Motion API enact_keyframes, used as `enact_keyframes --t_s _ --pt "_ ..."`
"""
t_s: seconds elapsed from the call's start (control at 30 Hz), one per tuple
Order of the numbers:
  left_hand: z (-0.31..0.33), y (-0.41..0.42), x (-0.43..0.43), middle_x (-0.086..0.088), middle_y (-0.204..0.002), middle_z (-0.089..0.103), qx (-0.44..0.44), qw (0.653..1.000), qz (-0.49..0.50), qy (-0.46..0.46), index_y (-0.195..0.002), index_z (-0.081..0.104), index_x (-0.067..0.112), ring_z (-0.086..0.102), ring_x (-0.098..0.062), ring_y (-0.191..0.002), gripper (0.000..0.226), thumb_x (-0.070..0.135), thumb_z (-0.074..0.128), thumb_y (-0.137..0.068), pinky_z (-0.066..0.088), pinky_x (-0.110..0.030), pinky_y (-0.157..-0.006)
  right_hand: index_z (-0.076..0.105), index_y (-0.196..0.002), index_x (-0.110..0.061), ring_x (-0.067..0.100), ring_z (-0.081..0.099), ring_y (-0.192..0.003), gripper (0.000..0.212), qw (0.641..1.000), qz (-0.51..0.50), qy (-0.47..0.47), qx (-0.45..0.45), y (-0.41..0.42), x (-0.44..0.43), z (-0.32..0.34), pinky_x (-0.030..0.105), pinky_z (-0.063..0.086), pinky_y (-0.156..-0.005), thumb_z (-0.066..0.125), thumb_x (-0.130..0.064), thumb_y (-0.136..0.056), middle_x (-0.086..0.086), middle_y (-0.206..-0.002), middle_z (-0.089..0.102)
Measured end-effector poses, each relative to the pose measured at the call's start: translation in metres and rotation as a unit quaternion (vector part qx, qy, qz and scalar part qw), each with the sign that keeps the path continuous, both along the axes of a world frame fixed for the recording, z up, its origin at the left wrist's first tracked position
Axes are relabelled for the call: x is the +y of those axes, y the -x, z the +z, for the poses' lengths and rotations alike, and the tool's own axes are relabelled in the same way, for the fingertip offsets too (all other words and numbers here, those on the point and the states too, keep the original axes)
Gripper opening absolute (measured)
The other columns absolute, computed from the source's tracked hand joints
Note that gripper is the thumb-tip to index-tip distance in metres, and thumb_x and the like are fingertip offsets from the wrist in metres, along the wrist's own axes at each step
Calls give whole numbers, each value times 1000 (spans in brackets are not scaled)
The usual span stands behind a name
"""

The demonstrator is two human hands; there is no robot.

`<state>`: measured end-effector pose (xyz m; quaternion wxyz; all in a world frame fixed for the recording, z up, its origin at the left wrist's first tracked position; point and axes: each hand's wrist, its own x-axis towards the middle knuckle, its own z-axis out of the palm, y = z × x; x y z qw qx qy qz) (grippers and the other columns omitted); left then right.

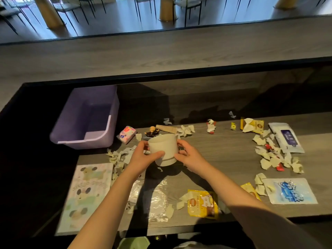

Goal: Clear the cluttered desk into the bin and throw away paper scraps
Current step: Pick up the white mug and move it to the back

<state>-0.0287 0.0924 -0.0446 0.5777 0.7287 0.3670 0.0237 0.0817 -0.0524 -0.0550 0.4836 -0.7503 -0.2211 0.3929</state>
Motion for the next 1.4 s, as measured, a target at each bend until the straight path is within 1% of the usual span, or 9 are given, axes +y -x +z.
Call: enact_keyframes --t_s 0.2,0.33,0.43,0.53,0.7,0.87,0.93,1.07,1.4 --pt "10 -49 -72 4 -120 44 2 1000 -18 -20 -125 33 21 48 -15 -108 73 26 80 -70 46 -19 -73 33 -142 -23 16 45 -127 64 1000 -12 -17 -1 -47 -74 9 30 46 -95 61 -5 -87 3 -146 39" --pt "5 -81 -124 7 -121 45 -17 997 -65 -41 -134 34 26 47 -12 -111 83 24 82 -66 43 -25 -85 38 -137 -23 9 46 -115 67 999 -22 -40 -2 -74 -123 2 16 46 -80 68 -2 -81 1 -138 46" --pt "1 -101 -159 7 -120 47 -23 997 -62 -32 -132 36 25 47 -11 -112 84 20 84 -64 41 -19 -80 40 -133 -24 9 48 -115 66 998 -16 -55 7 -93 -153 -2 12 46 -71 71 -2 -78 -5 -126 49" --pt "0 -118 -185 7 -116 46 -19 997 -54 -43 -130 35 20 47 -10 -109 84 16 84 -62 39 -11 -69 41 -131 -23 12 49 -119 65 999 -10 -51 4 -113 -178 -4 18 49 -82 70 -1 -78 -3 -129 50" --pt "0 -139 -208 8 -116 45 -28 995 -47 -86 -128 35 19 46 -9 -108 85 15 85 -60 40 -12 -74 49 -130 -22 16 46 -126 51 998 -43 -45 -27 -143 -203 -3 30 44 -98 59 0 -85 1 -136 48" --pt "-1 -152 -217 10 -117 43 -9 992 -47 -115 -132 33 19 44 -9 -111 90 20 86 -60 44 -28 -89 45 -135 -21 21 39 -130 46 965 -117 98 -214 -186 -229 -37 34 38 -101 53 -11 -91 1 -145 38" --pt "-2 -155 -219 10 -117 44 -7 993 -35 -116 -132 33 19 45 -9 -110 91 22 87 -59 44 -29 -90 35 -142 -19 26 24 -140 53 931 -104 211 -278 -202 -238 -52 42 29 -110 54 -20 -92 6 -153 26" --pt "-5 -161 -220 10 -116 45 5 992 -18 -122 -131 34 18 46 -10 -108 92 25 88 -57 44 -29 -89 13 -150 -21 36 -3 -145 71 881 -70 368 -289 -226 -247 -71 55 9 -114 49 -42 -93 12 -159 0" --pt "-8 -180 -213 11 -117 43 18 993 0 -116 -132 33 20 45 -10 -111 90 24 86 -60 46 -34 -95 4 -150 -28 34 -5 -146 67 885 42 366 -285 -224 -218 -75 52 9 -116 40 -41 -95 5 -160 -5"
